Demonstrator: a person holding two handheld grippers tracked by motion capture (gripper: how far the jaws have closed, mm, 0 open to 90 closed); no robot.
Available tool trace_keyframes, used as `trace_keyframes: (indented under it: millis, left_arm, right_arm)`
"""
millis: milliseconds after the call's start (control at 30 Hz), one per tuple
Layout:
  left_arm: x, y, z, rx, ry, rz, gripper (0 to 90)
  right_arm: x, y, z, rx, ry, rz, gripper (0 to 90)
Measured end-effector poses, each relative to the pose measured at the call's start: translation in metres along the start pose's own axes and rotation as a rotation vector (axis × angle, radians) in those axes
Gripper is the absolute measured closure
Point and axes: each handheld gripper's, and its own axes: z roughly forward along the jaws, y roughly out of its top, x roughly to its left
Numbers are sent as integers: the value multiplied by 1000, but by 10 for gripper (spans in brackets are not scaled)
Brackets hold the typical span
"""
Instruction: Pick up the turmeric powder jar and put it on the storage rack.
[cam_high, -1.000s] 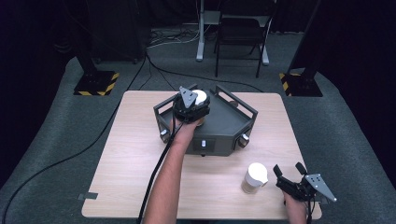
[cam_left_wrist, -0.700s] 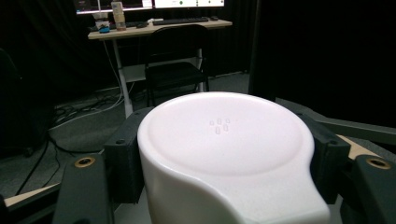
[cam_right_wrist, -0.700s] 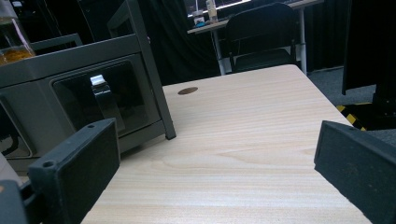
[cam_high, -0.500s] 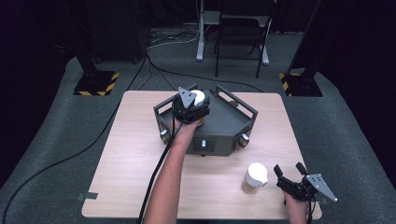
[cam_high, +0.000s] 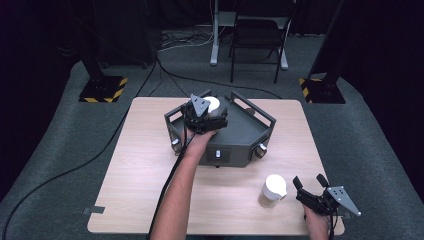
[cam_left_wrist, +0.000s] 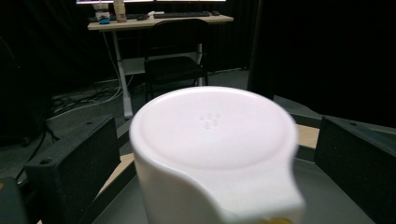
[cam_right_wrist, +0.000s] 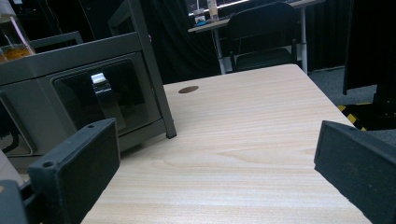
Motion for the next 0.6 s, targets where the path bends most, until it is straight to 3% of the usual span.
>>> trace_keyframes:
  millis: [267, 600]
  left_arm:
    - [9, 3, -18, -31, -40, -4, 1]
    - [19, -5, -46, -68, -82, 10, 2]
  right_arm:
    - [0, 1, 1, 4, 4, -7, 0]
    - [1, 1, 0, 5, 5, -20, 0]
